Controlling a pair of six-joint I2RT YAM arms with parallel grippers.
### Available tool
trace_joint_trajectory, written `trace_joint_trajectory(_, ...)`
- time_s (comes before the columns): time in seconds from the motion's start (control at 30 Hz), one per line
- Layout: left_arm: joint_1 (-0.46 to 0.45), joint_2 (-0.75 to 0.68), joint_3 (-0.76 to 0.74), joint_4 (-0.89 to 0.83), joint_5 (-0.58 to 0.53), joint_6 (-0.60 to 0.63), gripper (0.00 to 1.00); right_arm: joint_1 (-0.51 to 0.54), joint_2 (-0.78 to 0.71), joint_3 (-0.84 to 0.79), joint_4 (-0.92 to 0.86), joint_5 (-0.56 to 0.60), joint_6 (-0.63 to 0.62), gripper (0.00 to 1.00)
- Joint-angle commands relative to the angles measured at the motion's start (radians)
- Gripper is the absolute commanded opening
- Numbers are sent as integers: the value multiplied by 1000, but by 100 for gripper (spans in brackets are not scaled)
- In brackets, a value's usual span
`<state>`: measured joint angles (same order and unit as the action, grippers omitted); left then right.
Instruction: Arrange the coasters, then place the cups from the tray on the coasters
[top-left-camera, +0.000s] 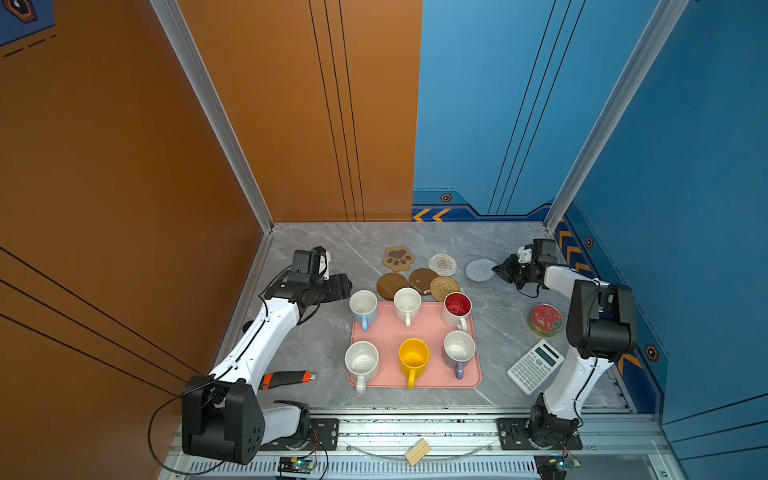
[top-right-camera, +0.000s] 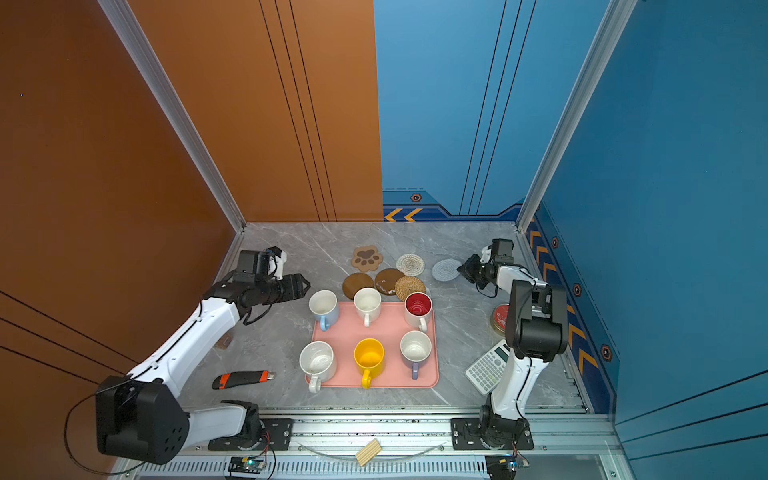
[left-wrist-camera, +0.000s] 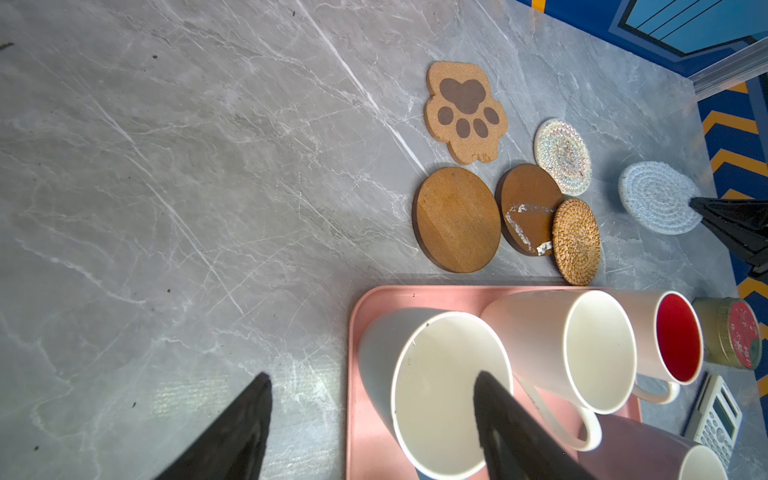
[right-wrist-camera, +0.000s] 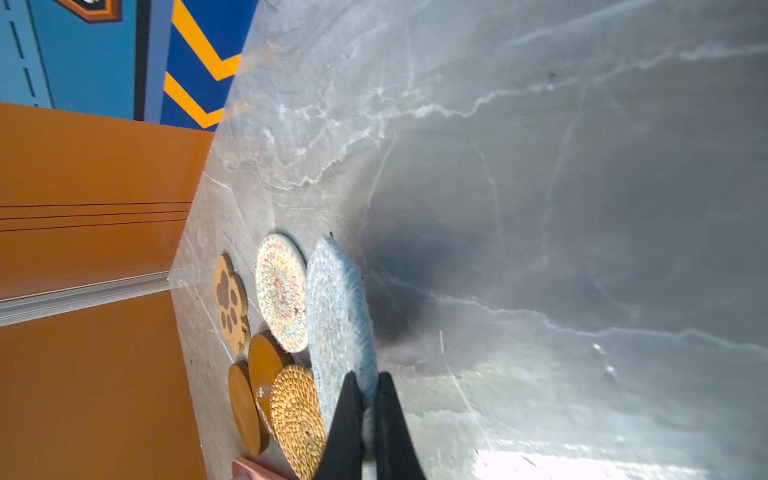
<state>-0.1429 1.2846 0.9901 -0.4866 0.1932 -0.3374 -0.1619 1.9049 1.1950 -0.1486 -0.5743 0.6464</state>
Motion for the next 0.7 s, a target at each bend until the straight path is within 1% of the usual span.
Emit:
trace_joint_trajectory(0.0, -12, 9, 15, -2, -16, 9, 78, -13, -37, -11, -119, 55, -77, 0)
trace_joint_trajectory(0.2, -19, 15, 18, -1, -20, 10, 78, -18, -24, 0, -211, 106, -125, 0)
trace_joint_trajectory(0.33, -26, 19, 21, -1, -24, 9, 78, -18, -15, 11, -257, 137, -147, 11)
trace_joint_trajectory(0.43, -28, 19, 21, -2, -26, 9, 78, -16, -15, 14, -271, 149, -154, 23)
trace_joint_trajectory(0.47, -29, 19, 22, -1, -28, 8, 78, -15, -17, 15, -273, 152, -156, 31)
trace_joint_trajectory(0.5, -32, 20, 23, -1, -28, 8, 78, -15, -17, 15, -275, 154, -156, 36)
trace_joint_trajectory(0.57, -35, 22, 27, -1, -30, 9, 79, -15, -19, 16, -276, 155, -156, 42)
trace_joint_trajectory(0.67, -41, 31, 34, 0, -33, 12, 79, -13, -29, 18, -284, 166, -156, 45)
